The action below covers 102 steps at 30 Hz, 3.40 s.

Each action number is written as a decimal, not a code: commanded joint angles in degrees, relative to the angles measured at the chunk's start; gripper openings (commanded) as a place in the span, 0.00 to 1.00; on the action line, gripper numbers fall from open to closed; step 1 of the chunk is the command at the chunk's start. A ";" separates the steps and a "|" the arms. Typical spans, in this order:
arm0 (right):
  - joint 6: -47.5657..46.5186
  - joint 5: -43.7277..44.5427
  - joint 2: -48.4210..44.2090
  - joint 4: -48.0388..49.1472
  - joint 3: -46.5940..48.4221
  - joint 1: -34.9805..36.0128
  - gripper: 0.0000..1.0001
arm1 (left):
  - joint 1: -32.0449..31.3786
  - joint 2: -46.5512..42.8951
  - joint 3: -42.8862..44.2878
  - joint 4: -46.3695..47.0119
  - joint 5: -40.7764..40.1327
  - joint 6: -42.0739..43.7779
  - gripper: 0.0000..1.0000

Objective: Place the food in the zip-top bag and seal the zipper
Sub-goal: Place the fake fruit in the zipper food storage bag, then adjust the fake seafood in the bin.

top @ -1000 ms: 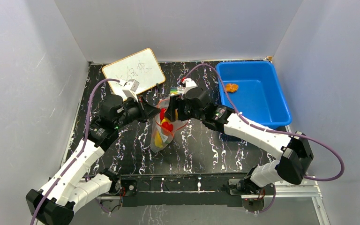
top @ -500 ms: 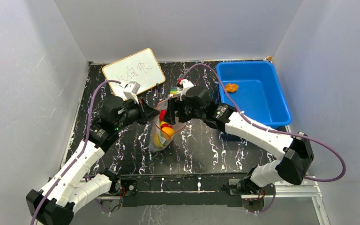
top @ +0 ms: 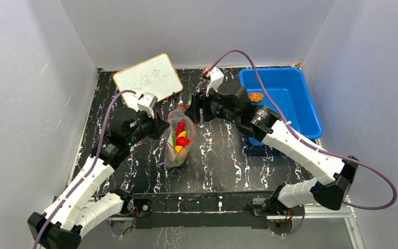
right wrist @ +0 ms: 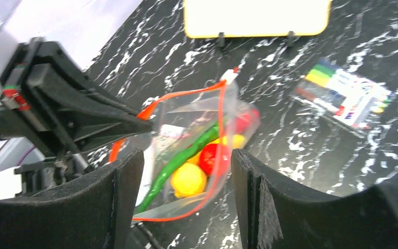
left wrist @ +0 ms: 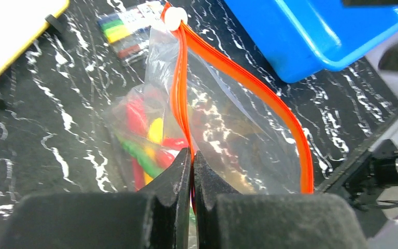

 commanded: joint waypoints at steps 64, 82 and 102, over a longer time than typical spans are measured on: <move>8.56 1.35 44.22 24.19 1.75 -52.67 0.46 | -0.14 -8.87 -9.54 6.48 3.94 17.31 0.00; 8.82 -2.56 44.15 26.96 -2.49 -53.18 0.25 | -0.17 -9.33 -9.61 6.30 1.31 17.69 0.00; 4.97 2.56 36.59 19.20 -2.93 -54.12 0.53 | -0.13 -9.23 -9.54 6.30 0.96 17.53 0.00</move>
